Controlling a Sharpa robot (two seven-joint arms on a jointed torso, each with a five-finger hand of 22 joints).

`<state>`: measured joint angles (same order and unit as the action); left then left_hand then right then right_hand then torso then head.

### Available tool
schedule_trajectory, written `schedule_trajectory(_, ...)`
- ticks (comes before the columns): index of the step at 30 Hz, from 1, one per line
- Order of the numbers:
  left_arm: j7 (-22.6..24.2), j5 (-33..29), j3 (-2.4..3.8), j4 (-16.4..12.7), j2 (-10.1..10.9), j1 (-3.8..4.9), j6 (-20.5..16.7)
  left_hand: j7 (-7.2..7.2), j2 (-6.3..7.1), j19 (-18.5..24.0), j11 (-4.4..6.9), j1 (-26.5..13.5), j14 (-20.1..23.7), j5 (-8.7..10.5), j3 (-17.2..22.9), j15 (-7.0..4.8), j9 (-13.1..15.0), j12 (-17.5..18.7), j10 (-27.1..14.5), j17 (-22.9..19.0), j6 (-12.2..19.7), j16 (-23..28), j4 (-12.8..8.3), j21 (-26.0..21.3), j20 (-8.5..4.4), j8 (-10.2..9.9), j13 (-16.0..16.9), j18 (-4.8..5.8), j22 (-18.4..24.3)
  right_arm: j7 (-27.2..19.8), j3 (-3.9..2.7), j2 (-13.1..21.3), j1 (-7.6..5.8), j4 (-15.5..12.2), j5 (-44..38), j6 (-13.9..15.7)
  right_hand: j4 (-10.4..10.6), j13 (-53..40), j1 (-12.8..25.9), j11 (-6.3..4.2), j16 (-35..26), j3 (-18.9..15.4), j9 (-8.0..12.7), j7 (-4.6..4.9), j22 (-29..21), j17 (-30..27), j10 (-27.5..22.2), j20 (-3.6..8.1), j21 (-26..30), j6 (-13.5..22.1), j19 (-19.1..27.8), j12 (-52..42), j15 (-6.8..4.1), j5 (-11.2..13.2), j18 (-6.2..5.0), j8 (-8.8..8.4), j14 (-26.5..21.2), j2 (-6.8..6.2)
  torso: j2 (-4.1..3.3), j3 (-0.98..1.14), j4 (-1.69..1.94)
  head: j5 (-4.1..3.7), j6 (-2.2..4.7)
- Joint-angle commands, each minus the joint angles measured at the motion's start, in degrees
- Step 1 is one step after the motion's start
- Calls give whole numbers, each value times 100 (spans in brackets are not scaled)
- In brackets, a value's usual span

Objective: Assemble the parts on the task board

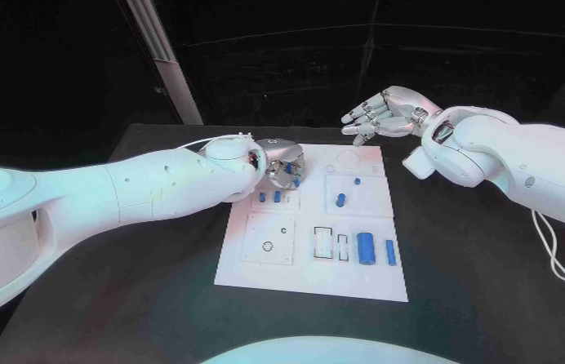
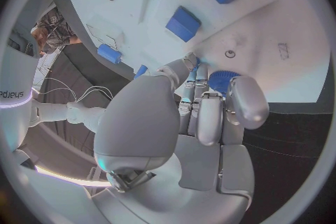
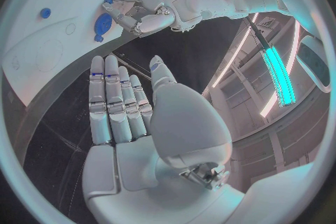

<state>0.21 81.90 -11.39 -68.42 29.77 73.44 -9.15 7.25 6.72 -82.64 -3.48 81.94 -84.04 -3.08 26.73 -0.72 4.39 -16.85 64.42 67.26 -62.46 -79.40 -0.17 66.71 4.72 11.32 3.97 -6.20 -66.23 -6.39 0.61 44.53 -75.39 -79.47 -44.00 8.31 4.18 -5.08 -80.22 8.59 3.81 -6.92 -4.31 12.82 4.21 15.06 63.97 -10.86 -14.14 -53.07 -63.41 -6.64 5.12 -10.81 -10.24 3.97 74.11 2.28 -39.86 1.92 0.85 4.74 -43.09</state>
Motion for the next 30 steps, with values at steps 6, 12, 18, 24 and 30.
schedule_trajectory(6,90,3,101,-243,156,10,-394,-4,1,-47,-5,-49,-129,9,34,-47,8,55,64,-3,-54,-28,-9,50,-19,-30,5,82,-38,-81,-4,-2,-9,3,-2,-24,-14,18,27,13,-20,-27,1,-4,-12,-17,-51,-33,56,33,-14,-36,-1,-40,-28,-14,-60,30,6,3,7,6,19)
schedule_trajectory(12,45,-66,246,-442,354,22,-394,-3,14,-49,-6,-74,-131,9,40,-47,9,75,81,-10,-66,-27,-10,60,-20,-38,5,84,-49,-85,-4,6,-9,5,-2,-21,-14,18,27,13,-20,-27,1,-4,-12,-17,-51,-33,56,33,-14,-36,-1,-40,-28,-14,-60,30,7,5,13,12,33)
schedule_trajectory(18,-52,-201,298,-613,626,42,-260,-6,21,-52,-4,-95,-132,9,47,-48,10,94,97,-14,-79,-27,-11,76,-20,-44,4,88,-68,-84,-4,15,-9,6,-2,-20,-14,18,27,13,-20,-27,1,-4,-12,-17,-51,-33,56,33,-14,-36,-1,-40,-28,-14,-60,30,5,5,14,22,47)
schedule_trajectory(24,-135,-312,303,-709,834,47,-76,-12,28,-56,0,-117,-132,9,56,-50,13,116,122,-24,-99,-25,-14,97,-22,-49,5,92,-93,-81,-4,23,-9,6,-2,-17,-14,18,27,13,-20,-27,1,-4,-12,-17,-51,-33,56,33,-14,-36,-1,-40,-28,-14,-60,30,3,3,6,44,46)
schedule_trajectory(30,-198,-349,298,-748,946,48,111,-18,45,-52,3,-149,-129,10,54,-52,14,138,143,-40,-113,-18,-11,97,-23,-57,5,92,-96,-80,-4,24,-9,8,-2,-18,-14,18,27,13,-20,-27,1,-4,-12,-17,-51,-33,56,33,-14,-36,-1,-40,-28,-14,-60,30,-2,-2,3,50,45)
